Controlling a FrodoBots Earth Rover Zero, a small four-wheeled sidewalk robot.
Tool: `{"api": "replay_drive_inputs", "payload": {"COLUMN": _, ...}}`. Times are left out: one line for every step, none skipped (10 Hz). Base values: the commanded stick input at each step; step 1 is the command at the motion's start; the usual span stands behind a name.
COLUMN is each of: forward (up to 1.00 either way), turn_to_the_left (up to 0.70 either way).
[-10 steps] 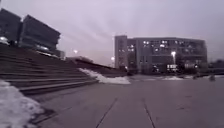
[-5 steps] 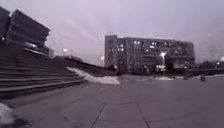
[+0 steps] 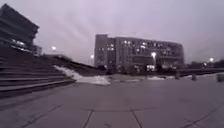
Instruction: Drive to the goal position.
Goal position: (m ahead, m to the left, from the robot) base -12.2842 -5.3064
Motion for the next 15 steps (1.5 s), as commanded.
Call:
{"api": "replay_drive_inputs", "payload": {"forward": 1.0, "turn_to_the_left": -0.27}}
{"api": "replay_drive_inputs", "payload": {"forward": 1.0, "turn_to_the_left": -0.27}}
{"api": "replay_drive_inputs", "payload": {"forward": 1.0, "turn_to_the_left": -0.27}}
{"api": "replay_drive_inputs", "payload": {"forward": 1.0, "turn_to_the_left": -0.27}}
{"api": "replay_drive_inputs", "payload": {"forward": 1.0, "turn_to_the_left": -0.27}}
{"api": "replay_drive_inputs", "payload": {"forward": 1.0, "turn_to_the_left": -0.27}}
{"api": "replay_drive_inputs", "payload": {"forward": 1.0, "turn_to_the_left": -0.27}}
{"api": "replay_drive_inputs", "payload": {"forward": 1.0, "turn_to_the_left": -0.27}}
{"api": "replay_drive_inputs", "payload": {"forward": 1.0, "turn_to_the_left": -0.27}}
{"api": "replay_drive_inputs", "payload": {"forward": 1.0, "turn_to_the_left": -0.27}}
{"api": "replay_drive_inputs", "payload": {"forward": 1.0, "turn_to_the_left": -0.27}}
{"api": "replay_drive_inputs", "payload": {"forward": 1.0, "turn_to_the_left": -0.27}}
{"api": "replay_drive_inputs", "payload": {"forward": 1.0, "turn_to_the_left": -0.27}}
{"api": "replay_drive_inputs", "payload": {"forward": 1.0, "turn_to_the_left": -0.27}}
{"api": "replay_drive_inputs", "payload": {"forward": 1.0, "turn_to_the_left": -0.27}}
